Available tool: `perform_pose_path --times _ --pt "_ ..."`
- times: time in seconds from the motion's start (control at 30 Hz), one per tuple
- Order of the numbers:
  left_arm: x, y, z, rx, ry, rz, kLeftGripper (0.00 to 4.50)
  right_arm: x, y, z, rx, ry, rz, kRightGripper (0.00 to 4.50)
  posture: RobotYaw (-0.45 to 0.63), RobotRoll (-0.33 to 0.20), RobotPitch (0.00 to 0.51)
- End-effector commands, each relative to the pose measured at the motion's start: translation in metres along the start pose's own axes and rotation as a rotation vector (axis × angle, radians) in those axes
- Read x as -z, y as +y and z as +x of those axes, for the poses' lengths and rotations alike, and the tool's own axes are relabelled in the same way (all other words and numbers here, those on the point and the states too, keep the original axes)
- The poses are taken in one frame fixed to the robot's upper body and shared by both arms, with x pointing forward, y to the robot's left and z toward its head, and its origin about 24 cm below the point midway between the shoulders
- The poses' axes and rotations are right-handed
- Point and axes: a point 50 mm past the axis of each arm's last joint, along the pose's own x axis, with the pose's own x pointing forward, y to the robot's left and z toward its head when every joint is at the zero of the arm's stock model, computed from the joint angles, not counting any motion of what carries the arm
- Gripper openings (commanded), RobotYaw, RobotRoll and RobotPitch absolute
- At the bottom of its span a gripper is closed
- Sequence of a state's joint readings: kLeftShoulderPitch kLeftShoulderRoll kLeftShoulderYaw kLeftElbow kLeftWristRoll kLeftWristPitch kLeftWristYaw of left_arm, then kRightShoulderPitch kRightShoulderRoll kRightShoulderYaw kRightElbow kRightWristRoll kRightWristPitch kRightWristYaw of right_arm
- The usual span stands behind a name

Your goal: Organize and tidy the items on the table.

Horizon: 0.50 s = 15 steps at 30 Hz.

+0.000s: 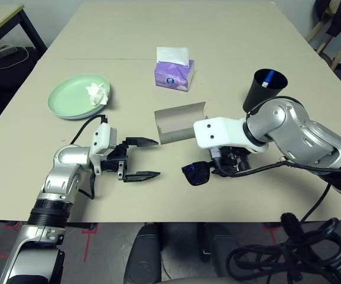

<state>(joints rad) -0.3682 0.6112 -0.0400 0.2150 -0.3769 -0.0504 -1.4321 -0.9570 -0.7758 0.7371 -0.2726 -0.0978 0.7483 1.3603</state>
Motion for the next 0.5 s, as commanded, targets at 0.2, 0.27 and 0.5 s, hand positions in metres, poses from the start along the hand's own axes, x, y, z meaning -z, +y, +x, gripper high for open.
perform_pose_path --times 0.2,0.27,0.5 --pt "-0.0001 -0.0002 0.0046 0.015 0.017 0.023 4.46 0.0013 -0.0052 0.0040 -0.011 0.065 -0.142 4.50 0.11 0.000 0.174" --pt "0.0001 0.0001 0.0049 0.015 0.019 0.024 4.46 0.0003 -0.0057 0.0051 -0.017 0.066 -0.156 4.50 0.11 0.000 0.173" --pt "0.0007 0.0002 0.0060 0.012 0.020 0.025 4.46 -0.0045 -0.0058 0.0063 -0.038 0.055 -0.157 4.50 0.11 0.000 0.169"
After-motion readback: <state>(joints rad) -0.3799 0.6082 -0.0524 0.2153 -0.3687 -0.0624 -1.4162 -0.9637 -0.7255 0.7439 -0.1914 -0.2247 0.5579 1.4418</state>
